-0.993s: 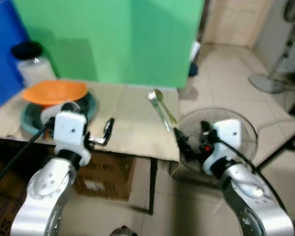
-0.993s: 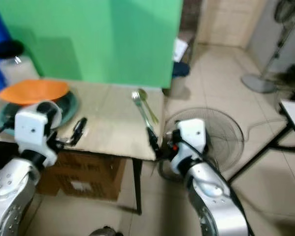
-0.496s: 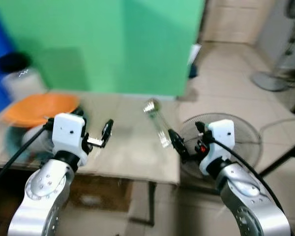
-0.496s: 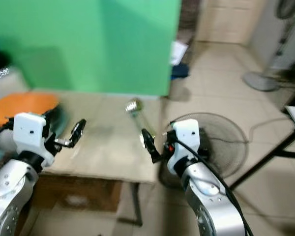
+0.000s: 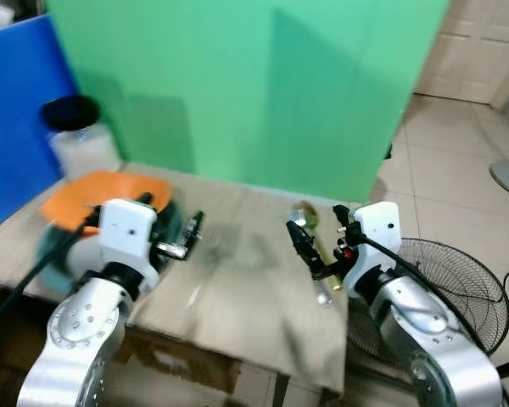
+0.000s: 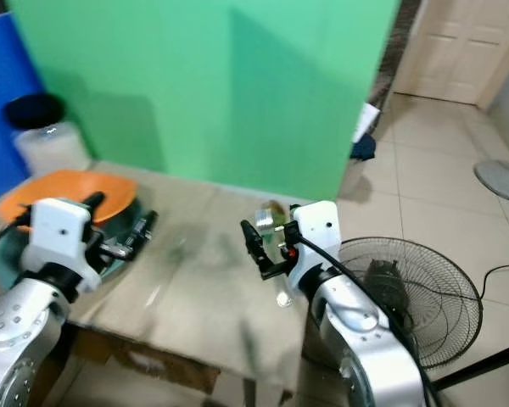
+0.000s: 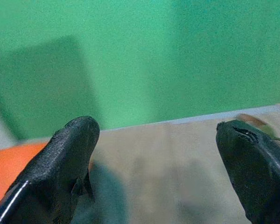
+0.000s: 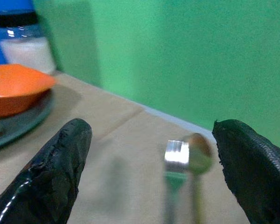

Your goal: Setting the table

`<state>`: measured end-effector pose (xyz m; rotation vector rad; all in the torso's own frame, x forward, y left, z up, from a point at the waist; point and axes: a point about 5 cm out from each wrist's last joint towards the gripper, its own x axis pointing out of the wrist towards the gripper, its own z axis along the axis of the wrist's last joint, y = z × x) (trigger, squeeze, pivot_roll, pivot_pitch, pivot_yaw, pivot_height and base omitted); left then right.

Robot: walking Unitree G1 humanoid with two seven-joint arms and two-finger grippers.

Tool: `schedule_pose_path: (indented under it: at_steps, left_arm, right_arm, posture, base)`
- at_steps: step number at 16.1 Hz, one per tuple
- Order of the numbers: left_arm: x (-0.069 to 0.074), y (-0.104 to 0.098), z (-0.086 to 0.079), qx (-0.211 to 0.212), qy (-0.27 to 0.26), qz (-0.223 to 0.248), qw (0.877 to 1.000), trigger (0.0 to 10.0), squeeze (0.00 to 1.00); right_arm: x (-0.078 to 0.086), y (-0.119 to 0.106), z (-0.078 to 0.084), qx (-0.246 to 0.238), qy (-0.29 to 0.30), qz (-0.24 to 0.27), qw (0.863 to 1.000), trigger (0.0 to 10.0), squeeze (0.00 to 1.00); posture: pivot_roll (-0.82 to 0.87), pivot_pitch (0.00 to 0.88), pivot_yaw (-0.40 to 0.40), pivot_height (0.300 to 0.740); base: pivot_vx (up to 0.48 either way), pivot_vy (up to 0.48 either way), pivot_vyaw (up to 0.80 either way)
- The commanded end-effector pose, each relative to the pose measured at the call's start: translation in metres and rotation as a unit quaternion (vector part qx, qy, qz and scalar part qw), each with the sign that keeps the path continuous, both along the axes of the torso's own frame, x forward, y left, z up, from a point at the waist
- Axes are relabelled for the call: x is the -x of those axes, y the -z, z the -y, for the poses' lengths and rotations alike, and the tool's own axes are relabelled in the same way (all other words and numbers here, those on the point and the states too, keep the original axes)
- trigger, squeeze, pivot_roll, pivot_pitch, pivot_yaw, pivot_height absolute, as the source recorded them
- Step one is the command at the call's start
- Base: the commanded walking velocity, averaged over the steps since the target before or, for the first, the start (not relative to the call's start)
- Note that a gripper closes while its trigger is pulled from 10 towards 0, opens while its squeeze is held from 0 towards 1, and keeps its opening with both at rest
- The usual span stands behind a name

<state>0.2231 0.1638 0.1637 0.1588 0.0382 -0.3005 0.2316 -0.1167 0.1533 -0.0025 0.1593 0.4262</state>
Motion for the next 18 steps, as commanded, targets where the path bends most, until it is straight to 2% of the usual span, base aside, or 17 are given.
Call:
schedule_pose_path:
  at_steps: [1, 4, 6, 7, 9, 10, 11, 12, 13, 16, 17, 18]
  left_arm:
    - [0.003, 0.001, 0.005, -0.008, 0.028, -0.007, 1.000, 10.0, 0.00]
    - [0.006, 0.004, 0.007, -0.022, 0.072, -0.022, 0.997, 10.0, 0.00]
    - [0.007, 0.005, 0.009, -0.034, 0.106, -0.033, 0.993, 10.0, 0.00]
    - [0.008, 0.006, 0.010, -0.040, 0.119, -0.036, 0.991, 10.0, 0.00]
    - [0.010, 0.010, 0.012, -0.047, 0.154, -0.051, 0.986, 10.0, 0.00]
    - [0.013, 0.011, 0.012, -0.048, 0.167, -0.058, 0.983, 10.0, 0.00]
    - [0.014, 0.011, 0.012, -0.046, 0.174, -0.061, 0.982, 10.0, 0.00]
    - [0.015, 0.012, 0.011, -0.045, 0.177, -0.063, 0.981, 10.0, 0.00]
    - [0.017, 0.012, 0.011, -0.044, 0.183, -0.066, 0.980, 10.0, 0.00]
    - [0.022, 0.014, 0.009, -0.041, 0.204, -0.080, 0.975, 10.0, 0.00]
    - [0.022, 0.015, 0.008, -0.041, 0.207, -0.081, 0.974, 10.0, 0.00]
    - [0.023, 0.015, 0.007, -0.040, 0.209, -0.082, 0.974, 10.0, 0.00]
  right_arm:
    - [-0.006, 0.005, 0.000, 0.009, -0.010, -0.025, 1.000, 10.0, 0.00]
    - [-0.025, 0.012, 0.000, 0.052, -0.009, -0.059, 0.997, 10.0, 0.00]
    - [-0.040, 0.015, 0.003, 0.060, 0.010, -0.079, 0.995, 10.0, 0.00]
    - [-0.046, 0.016, 0.005, 0.061, 0.021, -0.089, 0.994, 9.5, 0.00]
    - [-0.064, 0.021, 0.014, 0.084, 0.046, -0.106, 0.990, 7.6, 0.00]
    - [-0.069, 0.024, 0.018, 0.093, 0.053, -0.116, 0.987, 4.9, 0.00]
    - [-0.072, 0.027, 0.022, 0.098, 0.059, -0.131, 0.985, 3.1, 0.00]
    - [-0.073, 0.029, 0.024, 0.103, 0.059, -0.141, 0.983, 2.1, 0.00]
    - [-0.074, 0.031, 0.027, 0.107, 0.061, -0.155, 0.980, 0.2, 0.00]
    - [-0.070, 0.039, 0.028, 0.111, 0.041, -0.193, 0.974, 0.0, 0.00]
    - [-0.068, 0.040, 0.029, 0.108, 0.040, -0.201, 0.973, 3.3, 0.00]
    - [-0.067, 0.040, 0.030, 0.107, 0.040, -0.207, 0.972, 3.6, 0.00]
  posture:
    - [0.18, 0.000, 0.029, 0.740]
    - [0.18, 0.000, 0.030, 0.740]
    - [0.17, 0.000, 0.031, 0.740]
    - [0.17, 0.000, 0.029, 0.740]
    - [0.18, 0.000, 0.021, 0.740]
    - [0.18, 0.000, 0.018, 0.740]
    - [0.18, 0.000, 0.015, 0.740]
    - [0.18, 0.000, 0.013, 0.740]
    - [0.18, 0.000, 0.012, 0.740]
    - [0.18, 0.000, 0.011, 0.740]
    - [0.17, 0.000, 0.012, 0.740]
    - [0.17, 0.000, 0.013, 0.740]
  base:
    - [0.000, 0.000, 0.00]
    - [0.000, 0.000, 0.00]
    - [0.000, 0.000, 0.00]
    - [0.000, 0.000, 0.00]
    - [0.000, 0.000, 0.00]
    - [0.000, 0.000, 0.00]
    - [0.000, 0.000, 0.00]
    - [0.000, 0.000, 0.00]
    - [0.000, 0.000, 0.00]
    - [0.000, 0.000, 0.00]
    - [0.000, 0.000, 0.00]
    - [0.000, 0.000, 0.00]
